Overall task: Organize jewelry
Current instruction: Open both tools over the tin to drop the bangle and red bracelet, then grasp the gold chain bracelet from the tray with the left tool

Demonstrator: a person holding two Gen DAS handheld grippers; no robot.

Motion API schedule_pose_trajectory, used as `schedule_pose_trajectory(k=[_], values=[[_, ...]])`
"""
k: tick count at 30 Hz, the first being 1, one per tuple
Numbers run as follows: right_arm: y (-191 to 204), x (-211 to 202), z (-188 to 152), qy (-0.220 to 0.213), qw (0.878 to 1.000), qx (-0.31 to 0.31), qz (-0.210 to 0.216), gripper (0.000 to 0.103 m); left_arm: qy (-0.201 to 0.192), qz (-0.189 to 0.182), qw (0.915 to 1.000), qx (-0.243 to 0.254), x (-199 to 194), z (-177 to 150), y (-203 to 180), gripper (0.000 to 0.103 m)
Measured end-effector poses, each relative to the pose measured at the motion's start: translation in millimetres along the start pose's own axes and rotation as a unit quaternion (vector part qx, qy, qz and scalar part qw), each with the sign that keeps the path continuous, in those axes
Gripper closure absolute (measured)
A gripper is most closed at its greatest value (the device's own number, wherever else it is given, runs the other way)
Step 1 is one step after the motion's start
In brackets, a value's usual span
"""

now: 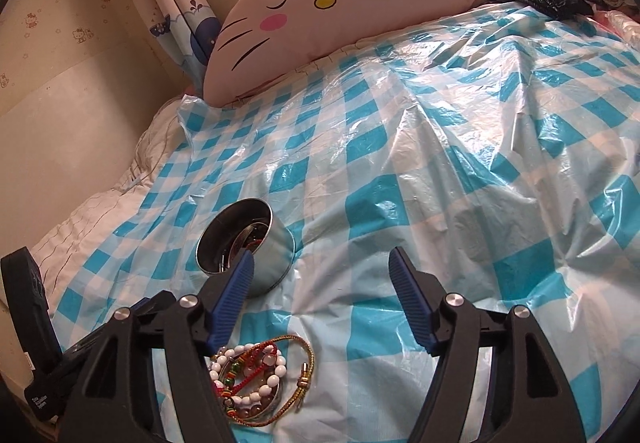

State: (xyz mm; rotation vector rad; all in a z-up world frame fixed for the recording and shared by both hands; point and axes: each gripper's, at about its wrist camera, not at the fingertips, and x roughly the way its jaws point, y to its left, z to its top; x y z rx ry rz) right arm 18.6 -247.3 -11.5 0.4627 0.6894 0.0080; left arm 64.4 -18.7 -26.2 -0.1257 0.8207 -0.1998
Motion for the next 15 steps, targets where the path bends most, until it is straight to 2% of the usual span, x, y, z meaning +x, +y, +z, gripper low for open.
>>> schedule_pose_trajectory(k=[4,6,8,15], values=[[0,-16,-6,-0.015,1.0,0.006,-0.004,0.032,0.004,-0.006,0.9999,0.01,-11,-12,-4,0.045],[3,-23,-9,-0.022,1.0,0.003,-0.004,0.028,0.004,-0.01,0.9998,0.018,-16,-18,-7,0.044],[6,-31,-11,-0.032,0.999,-0.001,-0.004,0.026,0.004,-0.026,0.9992,0.032,-19,-21,-13,0.042],[1,-46,-11,-0.062,0.998,0.019,-0.015,0.019,-0.005,-0.043,0.9898,0.136,-19,-34,-57,0.041]])
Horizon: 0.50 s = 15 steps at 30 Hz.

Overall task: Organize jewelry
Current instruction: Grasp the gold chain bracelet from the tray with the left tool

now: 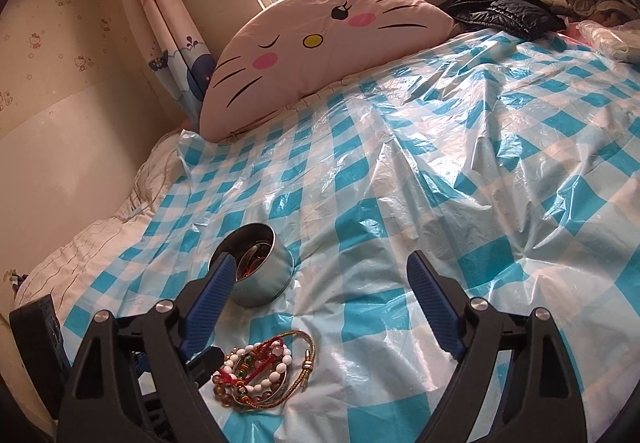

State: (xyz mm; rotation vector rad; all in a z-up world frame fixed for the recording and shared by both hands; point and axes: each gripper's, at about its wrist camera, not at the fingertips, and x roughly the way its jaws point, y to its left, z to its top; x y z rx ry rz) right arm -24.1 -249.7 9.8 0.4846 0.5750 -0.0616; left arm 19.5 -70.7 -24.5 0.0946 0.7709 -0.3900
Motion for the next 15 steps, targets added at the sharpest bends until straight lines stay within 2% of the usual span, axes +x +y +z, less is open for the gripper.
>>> schedule_pose_trajectory(k=[1,5,8,12,13,14,15], values=[[-2,2,1,0.002,1.0,0.005,-0.001,0.019,0.0,-0.004,1.0,0.006,2,0,-4,0.043],[-6,8,1,0.014,1.0,0.013,-0.002,0.019,0.024,-0.021,0.9995,-0.009,15,2,-3,0.06],[-5,10,1,0.018,1.0,0.009,0.002,0.019,0.036,-0.029,0.9988,-0.013,21,0,-1,0.065],[-5,14,1,0.022,1.0,0.01,0.006,0.019,0.066,-0.03,0.9973,-0.001,34,-4,-6,0.065],[-6,14,1,0.022,1.0,0.012,0.008,0.019,0.068,-0.028,0.9973,0.006,36,-5,-8,0.069],[-6,14,1,0.022,1.0,0.013,0.008,0.019,0.072,-0.027,0.997,0.011,37,-7,-10,0.078],[-7,14,1,0.022,1.0,0.015,0.009,0.019,0.074,-0.025,0.9969,0.015,39,-8,-11,0.08]])
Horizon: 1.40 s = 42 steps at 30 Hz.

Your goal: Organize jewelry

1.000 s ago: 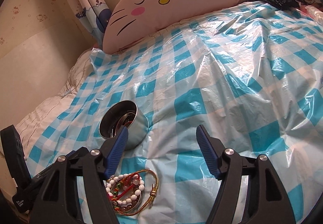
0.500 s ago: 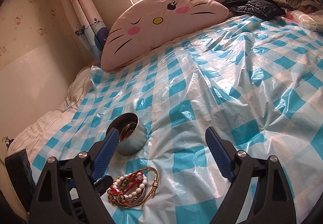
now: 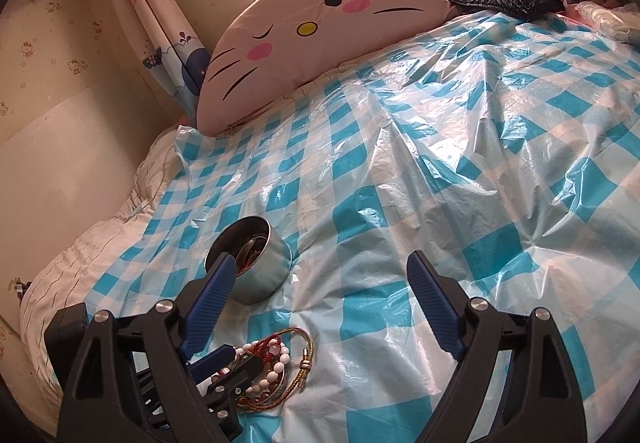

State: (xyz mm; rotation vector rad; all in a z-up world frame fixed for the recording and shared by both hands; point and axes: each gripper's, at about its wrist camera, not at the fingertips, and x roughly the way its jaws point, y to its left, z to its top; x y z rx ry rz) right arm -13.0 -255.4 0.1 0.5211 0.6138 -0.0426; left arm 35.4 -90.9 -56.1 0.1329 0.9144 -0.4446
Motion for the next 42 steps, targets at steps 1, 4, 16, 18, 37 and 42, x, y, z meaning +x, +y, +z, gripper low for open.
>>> schedule_pose_trajectory(k=[1,4,16,18,37,42], values=[[-1,0,0,0.0,1.0,0.002,0.0,0.019,0.002,-0.002,1.0,0.001,1,0,0,0.089],[-2,0,0,0.001,1.0,0.004,0.0,0.019,0.001,-0.013,0.9999,-0.005,-3,1,3,0.097],[1,12,-3,0.032,0.999,-0.002,0.003,0.019,-0.093,-0.091,0.9697,-0.207,-44,3,87,0.097],[7,22,-6,0.055,0.998,-0.015,0.012,0.019,-0.1,-0.068,0.9641,-0.237,-46,0,103,0.097],[60,90,-50,0.231,0.962,-0.13,0.063,0.066,-0.015,0.015,0.9588,-0.283,-12,-9,131,0.097],[49,84,-41,0.215,0.968,-0.093,0.087,0.092,-0.014,0.016,0.96,-0.279,-11,-9,129,0.097]])
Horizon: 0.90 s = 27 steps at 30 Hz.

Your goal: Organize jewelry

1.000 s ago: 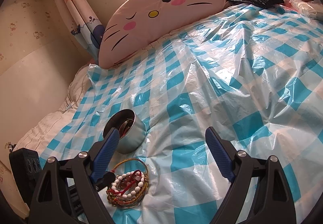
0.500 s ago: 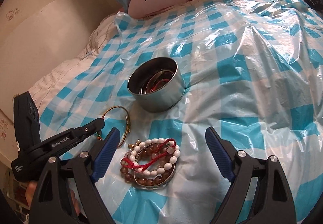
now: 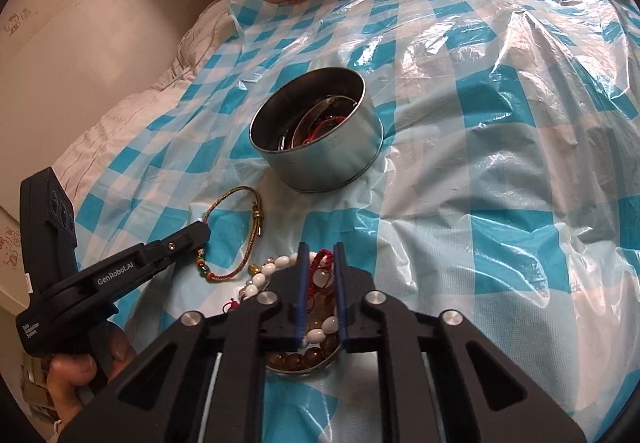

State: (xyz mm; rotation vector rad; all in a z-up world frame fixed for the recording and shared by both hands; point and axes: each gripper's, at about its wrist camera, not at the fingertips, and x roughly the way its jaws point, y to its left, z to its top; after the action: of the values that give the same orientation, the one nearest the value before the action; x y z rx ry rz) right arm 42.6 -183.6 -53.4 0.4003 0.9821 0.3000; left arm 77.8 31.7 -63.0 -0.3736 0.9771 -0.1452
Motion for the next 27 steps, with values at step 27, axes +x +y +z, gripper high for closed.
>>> schedule_pose_trajectory(k=[27], values=[[-15,-73,4,-0.162,0.985,0.036,0.055,0.092,-0.068,-0.014,0.9929,0.096,-30,-6,-41,0.097]])
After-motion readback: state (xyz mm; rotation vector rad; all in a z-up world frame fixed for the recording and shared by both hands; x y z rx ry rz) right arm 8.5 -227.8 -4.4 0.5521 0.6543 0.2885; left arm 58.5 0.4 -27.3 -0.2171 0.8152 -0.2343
